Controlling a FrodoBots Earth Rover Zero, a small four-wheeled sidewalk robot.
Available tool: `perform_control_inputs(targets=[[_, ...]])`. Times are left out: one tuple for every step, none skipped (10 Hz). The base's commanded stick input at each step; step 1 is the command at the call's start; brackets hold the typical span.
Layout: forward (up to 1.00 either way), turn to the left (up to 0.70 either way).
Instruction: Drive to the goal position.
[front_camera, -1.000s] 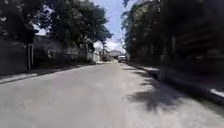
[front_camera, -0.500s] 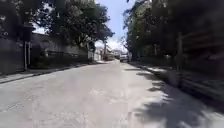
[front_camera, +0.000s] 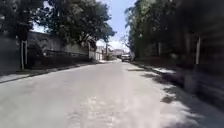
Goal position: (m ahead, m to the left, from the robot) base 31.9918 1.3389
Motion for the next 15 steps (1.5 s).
perform_control_inputs(targets=[[1.0,-0.19],[1.0,0.0],[1.0,0.0],[1.0,0.0],[1.0,0.0],[1.0,0.0],[1.0,0.0],[1.0,0.0],[1.0,0.0],[1.0,0.0],[1.0,0.0],[1.0,0.0],[1.0,0.0],[1.0,-0.26],[1.0,-0.36]])
